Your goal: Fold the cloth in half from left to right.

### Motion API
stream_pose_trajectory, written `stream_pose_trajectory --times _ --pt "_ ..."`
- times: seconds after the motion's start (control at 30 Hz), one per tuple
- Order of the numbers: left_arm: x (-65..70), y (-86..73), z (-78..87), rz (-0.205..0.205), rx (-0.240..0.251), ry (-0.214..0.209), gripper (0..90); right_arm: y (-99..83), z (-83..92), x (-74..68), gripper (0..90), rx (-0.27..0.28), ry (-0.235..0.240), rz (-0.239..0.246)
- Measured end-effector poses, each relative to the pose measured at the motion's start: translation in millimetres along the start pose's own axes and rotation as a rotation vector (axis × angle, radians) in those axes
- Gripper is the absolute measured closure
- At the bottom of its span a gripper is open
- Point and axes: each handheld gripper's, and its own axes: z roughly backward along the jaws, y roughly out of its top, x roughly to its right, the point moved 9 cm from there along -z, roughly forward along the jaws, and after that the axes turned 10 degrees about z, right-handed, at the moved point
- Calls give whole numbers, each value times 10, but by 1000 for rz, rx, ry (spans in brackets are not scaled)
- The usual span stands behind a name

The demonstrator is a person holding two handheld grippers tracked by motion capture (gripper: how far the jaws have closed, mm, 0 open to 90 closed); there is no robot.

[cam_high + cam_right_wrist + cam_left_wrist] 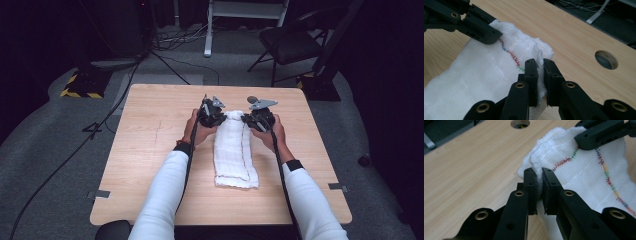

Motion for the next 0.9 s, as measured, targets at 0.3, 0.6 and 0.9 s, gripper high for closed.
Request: stream_pose_trajectory --times 0.3,0.6,0.9 --pt "36 143 125 -32 23 -5 832 154 159 76 830 44 -30 18" --pt "159 15 279 -73 20 -78 830 122 325 -67 831 78 35 43" --pt "331 -179 474 -127 38 -142 830 34 500 -284 830 111 117 65"
